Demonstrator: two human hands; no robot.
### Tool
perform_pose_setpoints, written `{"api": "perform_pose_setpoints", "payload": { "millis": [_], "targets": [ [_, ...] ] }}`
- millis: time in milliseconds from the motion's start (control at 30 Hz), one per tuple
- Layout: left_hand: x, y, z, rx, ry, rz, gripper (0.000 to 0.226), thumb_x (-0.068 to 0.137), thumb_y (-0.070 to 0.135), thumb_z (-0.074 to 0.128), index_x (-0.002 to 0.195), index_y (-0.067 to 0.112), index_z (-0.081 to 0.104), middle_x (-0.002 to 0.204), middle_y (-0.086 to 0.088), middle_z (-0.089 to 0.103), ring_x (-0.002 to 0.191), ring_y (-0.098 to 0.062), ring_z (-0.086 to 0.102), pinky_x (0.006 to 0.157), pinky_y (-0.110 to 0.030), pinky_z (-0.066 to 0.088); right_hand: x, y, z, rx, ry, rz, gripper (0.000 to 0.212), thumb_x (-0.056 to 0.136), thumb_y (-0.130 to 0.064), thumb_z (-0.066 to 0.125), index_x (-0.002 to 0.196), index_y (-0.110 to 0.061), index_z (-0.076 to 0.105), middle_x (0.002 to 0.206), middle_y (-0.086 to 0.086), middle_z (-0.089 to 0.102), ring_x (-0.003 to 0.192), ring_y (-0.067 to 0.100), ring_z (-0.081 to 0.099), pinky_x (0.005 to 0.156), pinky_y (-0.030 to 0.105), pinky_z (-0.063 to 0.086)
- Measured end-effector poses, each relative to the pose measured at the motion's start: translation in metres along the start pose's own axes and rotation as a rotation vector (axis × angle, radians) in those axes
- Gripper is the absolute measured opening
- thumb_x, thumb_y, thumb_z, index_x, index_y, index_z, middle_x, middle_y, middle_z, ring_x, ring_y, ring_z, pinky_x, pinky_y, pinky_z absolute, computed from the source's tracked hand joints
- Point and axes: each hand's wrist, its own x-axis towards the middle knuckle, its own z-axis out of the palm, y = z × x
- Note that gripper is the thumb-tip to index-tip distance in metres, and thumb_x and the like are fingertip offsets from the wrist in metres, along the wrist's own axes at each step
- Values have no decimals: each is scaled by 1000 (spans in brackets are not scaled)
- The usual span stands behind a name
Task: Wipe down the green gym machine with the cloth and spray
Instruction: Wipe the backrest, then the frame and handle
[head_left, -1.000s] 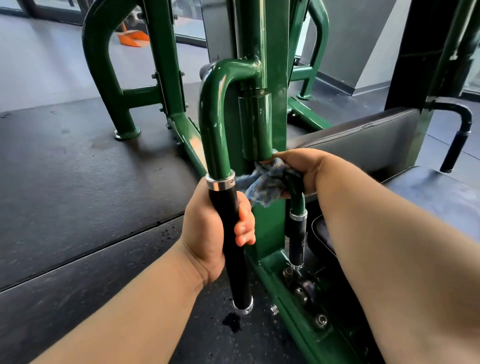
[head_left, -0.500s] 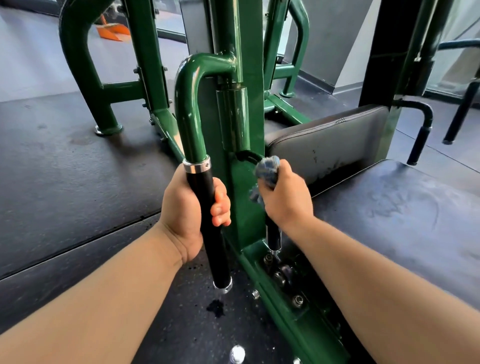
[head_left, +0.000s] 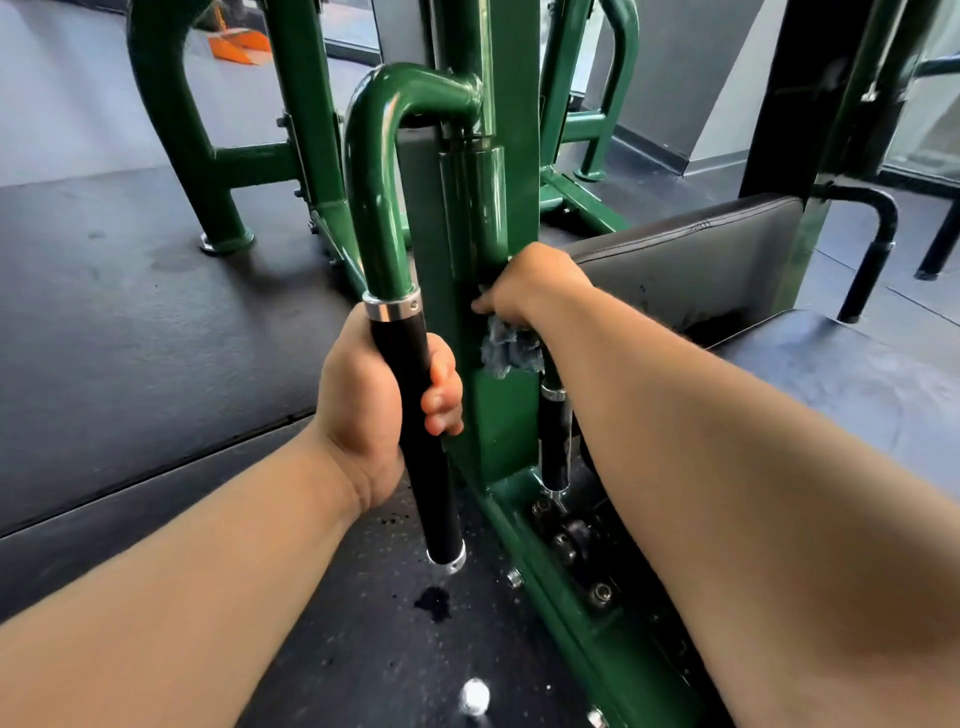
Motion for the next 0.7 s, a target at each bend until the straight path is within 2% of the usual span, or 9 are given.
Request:
{"api": "perform_pose_setpoints", "payload": {
  "millis": [67,167,234,334,367,434,567,634,701],
  "targets": [
    [-1,1,0,11,-7,-11,62,91,45,16,43,14,42,40,-3,29,37,-16,26,45,-23,31,-3,6,2,-28,31,-13,21,82,-31,69,93,-15,61,86,6,56,76,27,55,65,29,42],
    [-2,2,-1,17,-11,-8,59,90,46,20,45,14,42,41,-3,30,38,-18,26,52,-29,30,-22,24,9,17,161,-22,11,86,-24,58,87,-14,56,78,5,54,72,28,50,59,26,37],
    [-3,1,-1,6,-24,2,52,84,48,29,48,13,43,42,-3,33,39,-19,29,54,-30,31,-42,42,23,97,279,-48,11,89,-25,55,90,-14,57,78,3,57,73,28,49,57,29,34],
    [-5,-2,-9,-56,-47,-15,42,78,49,43,61,11,47,48,-3,43,46,-18,39,54,-27,41,-72,68,52,331,393,-79,20,89,-30,61,104,-18,58,85,0,64,81,26,59,64,32,42],
    [-6,-5,-12,-81,-57,-46,40,79,48,47,65,10,48,52,-4,46,49,-18,43,55,-27,45,-77,74,60,390,391,-78,21,89,-32,63,104,-19,57,83,-3,63,82,24,60,65,31,43],
    [-11,-16,-20,-35,-76,-116,44,88,46,42,68,8,52,60,-9,53,58,-22,52,64,-31,50,-85,83,72,454,372,-95,22,91,-33,64,105,-19,54,84,-4,62,82,23,59,65,30,41],
    [-15,-33,-25,26,-86,-162,65,95,49,27,59,8,63,65,-13,61,75,-27,58,81,-39,44,-103,104,87,407,309,-94,43,95,-22,57,136,-25,46,100,1,64,86,21,56,69,26,34],
    [-15,-37,-25,19,-60,-181,70,95,51,24,59,11,67,73,-13,67,81,-25,61,85,-39,43,-109,113,86,334,267,-83,40,95,-19,55,135,-22,48,98,8,69,88,32,61,68,31,39],
    [-19,-42,-24,25,-21,-210,71,95,52,22,60,12,69,83,-14,71,84,-24,64,89,-39,41,-108,113,71,283,209,-68,29,93,-22,56,122,-19,55,94,9,69,85,32,61,67,32,42]
  ]
}}
